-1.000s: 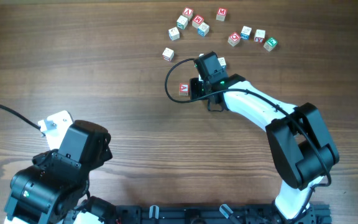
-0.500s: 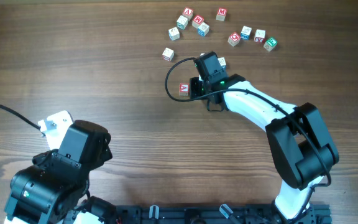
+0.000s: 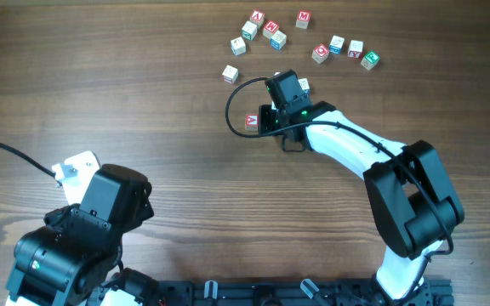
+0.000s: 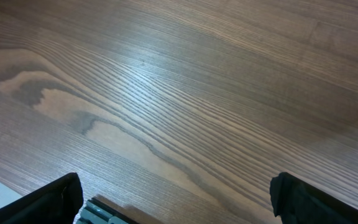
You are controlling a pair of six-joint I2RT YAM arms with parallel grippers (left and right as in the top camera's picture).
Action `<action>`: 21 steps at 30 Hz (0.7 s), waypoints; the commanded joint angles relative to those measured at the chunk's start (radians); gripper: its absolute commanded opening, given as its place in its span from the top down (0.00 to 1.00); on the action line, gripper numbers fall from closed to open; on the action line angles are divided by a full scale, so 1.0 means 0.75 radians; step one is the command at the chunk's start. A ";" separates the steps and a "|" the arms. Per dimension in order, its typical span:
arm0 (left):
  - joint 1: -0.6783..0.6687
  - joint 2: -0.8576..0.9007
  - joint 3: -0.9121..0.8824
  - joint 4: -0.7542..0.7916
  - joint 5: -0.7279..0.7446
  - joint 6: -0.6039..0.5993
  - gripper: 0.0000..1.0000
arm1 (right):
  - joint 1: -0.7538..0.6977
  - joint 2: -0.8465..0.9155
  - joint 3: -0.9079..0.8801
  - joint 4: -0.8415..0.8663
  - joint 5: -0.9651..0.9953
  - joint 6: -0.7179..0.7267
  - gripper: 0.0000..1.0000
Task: Form a horizontal line
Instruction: 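Set the W block right of the A block and open the gripper, then reach the right gripper to the white B block and grasp it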
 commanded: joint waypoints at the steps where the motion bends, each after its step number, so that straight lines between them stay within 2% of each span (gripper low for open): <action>1: 0.003 -0.004 -0.003 0.000 -0.003 -0.023 0.00 | -0.001 0.012 0.017 0.009 -0.014 0.009 0.64; 8: 0.003 -0.004 -0.003 0.000 -0.003 -0.023 0.00 | -0.001 0.005 0.017 -0.009 -0.012 0.009 0.63; 10: 0.003 -0.004 -0.003 0.000 -0.003 -0.023 0.00 | -0.001 0.002 0.017 -0.008 -0.012 0.011 0.58; 13: 0.003 -0.004 -0.003 0.000 -0.003 -0.023 0.00 | -0.002 -0.033 0.017 -0.014 -0.013 0.053 0.56; 15: 0.003 -0.004 -0.003 0.000 -0.003 -0.023 0.00 | -0.002 -0.099 0.031 -0.014 -0.002 0.049 0.50; 19: 0.003 -0.004 -0.003 0.000 -0.003 -0.023 0.00 | -0.006 -0.212 0.072 -0.014 0.029 0.050 0.49; 21: 0.003 -0.004 -0.003 0.000 -0.003 -0.023 0.00 | -0.021 -0.282 0.102 -0.023 0.072 0.049 0.44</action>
